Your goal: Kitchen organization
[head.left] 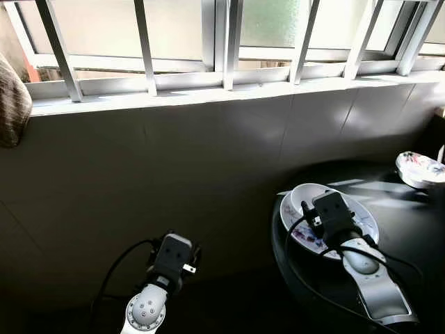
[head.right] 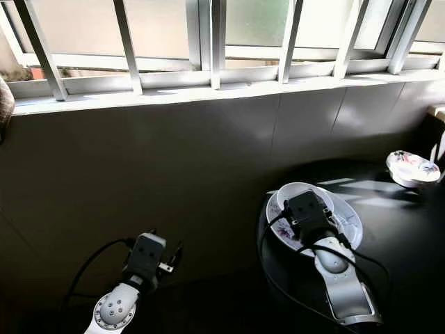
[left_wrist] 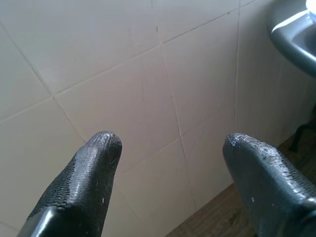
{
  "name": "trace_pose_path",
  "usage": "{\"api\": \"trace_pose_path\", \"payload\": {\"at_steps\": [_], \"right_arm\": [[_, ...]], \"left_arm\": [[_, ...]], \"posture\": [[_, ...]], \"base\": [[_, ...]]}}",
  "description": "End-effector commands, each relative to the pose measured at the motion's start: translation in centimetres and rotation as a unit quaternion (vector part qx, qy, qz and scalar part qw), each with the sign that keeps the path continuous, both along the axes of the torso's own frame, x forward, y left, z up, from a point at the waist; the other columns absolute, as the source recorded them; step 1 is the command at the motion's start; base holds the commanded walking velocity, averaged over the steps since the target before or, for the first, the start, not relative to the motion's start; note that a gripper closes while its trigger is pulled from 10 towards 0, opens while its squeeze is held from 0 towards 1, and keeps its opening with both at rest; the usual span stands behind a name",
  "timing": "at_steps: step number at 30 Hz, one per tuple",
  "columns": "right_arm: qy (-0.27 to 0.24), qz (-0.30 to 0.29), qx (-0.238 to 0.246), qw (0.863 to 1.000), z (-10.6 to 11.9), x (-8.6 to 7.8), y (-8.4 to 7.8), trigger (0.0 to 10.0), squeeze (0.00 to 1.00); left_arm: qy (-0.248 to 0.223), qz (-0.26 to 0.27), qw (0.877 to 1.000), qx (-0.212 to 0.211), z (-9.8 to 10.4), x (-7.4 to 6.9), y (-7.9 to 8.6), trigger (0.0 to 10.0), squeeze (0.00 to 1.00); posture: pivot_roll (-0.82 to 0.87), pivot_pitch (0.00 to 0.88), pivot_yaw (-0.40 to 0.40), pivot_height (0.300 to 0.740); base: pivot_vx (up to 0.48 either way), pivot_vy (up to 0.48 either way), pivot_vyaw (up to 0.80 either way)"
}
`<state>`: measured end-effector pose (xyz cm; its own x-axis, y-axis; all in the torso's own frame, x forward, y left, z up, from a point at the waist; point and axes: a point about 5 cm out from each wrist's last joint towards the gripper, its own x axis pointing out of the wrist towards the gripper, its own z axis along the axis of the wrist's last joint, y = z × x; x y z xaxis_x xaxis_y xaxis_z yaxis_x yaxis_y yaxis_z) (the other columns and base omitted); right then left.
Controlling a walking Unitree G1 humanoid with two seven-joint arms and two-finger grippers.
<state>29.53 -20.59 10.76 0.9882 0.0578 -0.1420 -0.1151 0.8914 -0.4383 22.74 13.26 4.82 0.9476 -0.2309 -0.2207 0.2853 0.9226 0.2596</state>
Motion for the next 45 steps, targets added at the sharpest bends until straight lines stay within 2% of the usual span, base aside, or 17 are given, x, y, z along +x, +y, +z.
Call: {"api": "trace_pose_path", "payload": {"at_steps": [1, 6, 17, 23, 28, 29, 30, 31, 33, 35, 37, 39, 42, 45], "right_arm": [[0.035, 0.022, 0.007, 0.999, -0.8, 0.1, 0.3, 10.0, 0.0], [0.065, 0.052, 0.0, 0.997, -1.5, 0.0, 0.3, 10.0, 0.0], [0.104, 0.069, -0.032, 0.992, -1.7, 1.1, -2.3, 10.0, 0.0], [0.143, 0.086, -0.002, 0.986, -2.4, 1.4, -2.7, 10.0, 0.0], [0.164, 0.079, -0.03, 0.983, -3.0, 1.7, -3.8, 10.0, 0.0], [0.166, 0.075, -0.034, 0.983, -3.0, 1.8, -4.1, 5.1, 0.0], [0.164, 0.066, -0.048, 0.983, -2.8, 1.9, -4.6, 2.1, 0.0], [0.161, 0.056, -0.054, 0.984, -2.7, 2.0, -5.0, 0.0, 0.0], [0.157, 0.045, -0.063, 0.985, -2.5, 2.2, -5.4, 0.0, 0.0], [0.152, 0.051, -0.102, 0.982, -2.4, 2.2, -5.5, 0.0, 0.0], [0.151, 0.059, -0.112, 0.98, -2.5, 2.2, -5.3, 0.0, 0.0], [0.15, 0.078, -0.134, 0.976, -2.9, 1.9, -4.7, 0.0, 0.0], [0.156, 0.089, -0.132, 0.975, -3.5, 1.7, -4.1, 0.0, 0.0], [0.147, 0.102, -0.15, 0.972, -3.6, 1.5, -3.6, 0.0, 0.0]], "left_arm": [[-0.003, 0.005, 1.0, -0.002, 0.3, 0.2, 0.3, 10.0, 0.0], [-0.002, 0.003, 1.0, -0.004, 0.2, 0.2, 0.2, 10.0, 0.0], [0.0, 0.004, 1.0, -0.011, 0.2, 0.4, 0.0, 10.0, 0.0], [-0.001, 0.005, 1.0, -0.012, 0.2, 0.4, 0.0, 10.0, 0.0], [0.0, 0.006, 1.0, -0.012, 0.2, 0.4, 0.0, 10.0, 0.0], [0.0, 0.006, 1.0, -0.012, 0.2, 0.4, 0.0, 10.0, 0.0], [0.0, 0.007, 1.0, -0.012, 0.2, 0.4, 0.1, 10.0, 0.0], [0.0, 0.007, 1.0, -0.011, 0.2, 0.4, 0.1, 10.0, 0.0], [0.0, 0.007, 1.0, -0.011, 0.2, 0.4, 0.1, 10.0, 0.0], [0.0, 0.008, 1.0, -0.011, 0.2, 0.4, 0.1, 10.0, 0.0], [0.0, 0.008, 1.0, -0.011, 0.1, 0.3, 0.1, 10.0, 0.0], [0.001, 0.008, 1.0, -0.011, 0.1, 0.3, 0.1, 10.0, 0.0], [0.002, 0.008, 1.0, -0.01, 0.1, 0.3, 0.1, 10.0, 0.0], [0.004, 0.007, 1.0, -0.01, 0.0, 0.3, 0.1, 10.0, 0.0]], "posture": [[0.01, 0.0, -0.048, 0.74], [0.01, 0.0, -0.049, 0.74], [0.01, 0.0, -0.057, 0.74], [0.01, 0.0, -0.058, 0.74], [0.02, 0.0, -0.061, 0.74], [0.02, 0.0, -0.061, 0.74], [0.02, 0.0, -0.062, 0.74], [0.02, 0.0, -0.062, 0.74], [0.02, 0.0, -0.062, 0.74], [0.03, 0.0, -0.061, 0.74], [0.03, 0.0, -0.06, 0.74], [0.03, 0.0, -0.059, 0.74], [0.03, 0.0, -0.056, 0.74], [0.03, 0.0, -0.056, 0.74]], "base": [[0.0, 0.0, 0.0], [0.0, 0.0, 0.0], [0.0, 0.0, 0.0], [0.0, 0.0, 0.0], [0.0, 0.0, 0.0], [0.0, 0.0, 0.0], [0.0, 0.0, 0.0], [0.0, 0.0, 0.0], [0.0, 0.0, 0.0], [0.0, 0.0, 0.0], [0.0, 0.0, 0.0], [0.0, 0.0, 0.0], [0.0, 0.0, 0.0], [0.0, 0.0, 0.0]]}}
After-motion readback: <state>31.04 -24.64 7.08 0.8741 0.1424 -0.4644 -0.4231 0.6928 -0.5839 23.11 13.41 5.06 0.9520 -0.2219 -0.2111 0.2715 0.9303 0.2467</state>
